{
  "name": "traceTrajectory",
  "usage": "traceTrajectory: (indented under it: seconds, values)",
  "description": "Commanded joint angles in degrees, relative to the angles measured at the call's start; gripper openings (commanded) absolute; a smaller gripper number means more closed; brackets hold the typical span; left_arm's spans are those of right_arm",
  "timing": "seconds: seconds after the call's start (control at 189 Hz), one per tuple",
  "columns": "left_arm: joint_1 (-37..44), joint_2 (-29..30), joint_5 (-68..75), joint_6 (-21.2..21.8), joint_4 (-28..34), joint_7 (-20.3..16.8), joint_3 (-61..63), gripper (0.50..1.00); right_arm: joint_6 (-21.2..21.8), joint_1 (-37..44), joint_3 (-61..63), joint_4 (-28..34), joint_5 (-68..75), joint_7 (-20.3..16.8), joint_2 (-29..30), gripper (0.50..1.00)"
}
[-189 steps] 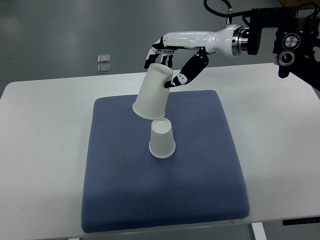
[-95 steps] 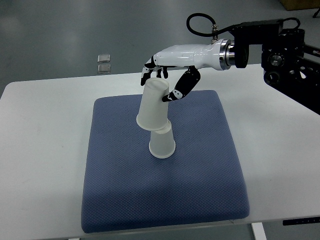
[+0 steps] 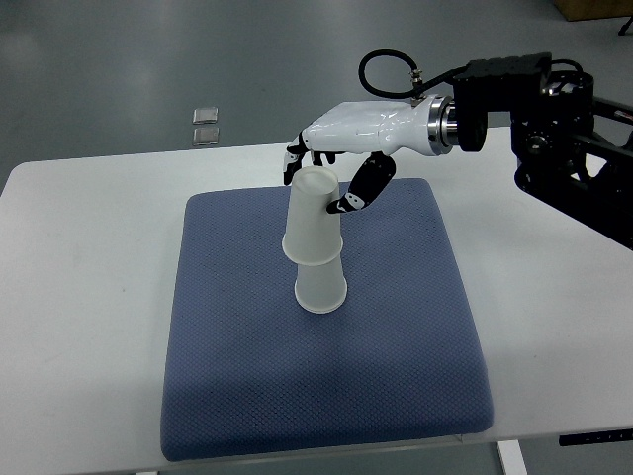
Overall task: Stack paper cups
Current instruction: 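Press the held cup down onto the cup on the pad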
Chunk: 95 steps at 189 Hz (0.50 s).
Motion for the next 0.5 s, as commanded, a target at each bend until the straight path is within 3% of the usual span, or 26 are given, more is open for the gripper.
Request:
traceTrajectory:
  seconds: [0.0, 0.497]
  values:
    - [0.0, 0.0, 0.0, 0.0, 0.0, 0.0, 0.0, 1.0, -0.1, -0.2, -0.1, 0.0, -0.2, 0.0, -0.1, 0.5]
    - [0.0, 0.0, 0.0, 0.0, 0.0, 0.0, 0.0, 1.0, -0.1, -1.2, 0.0, 0.4, -0.1, -0.1, -0.3, 0.5]
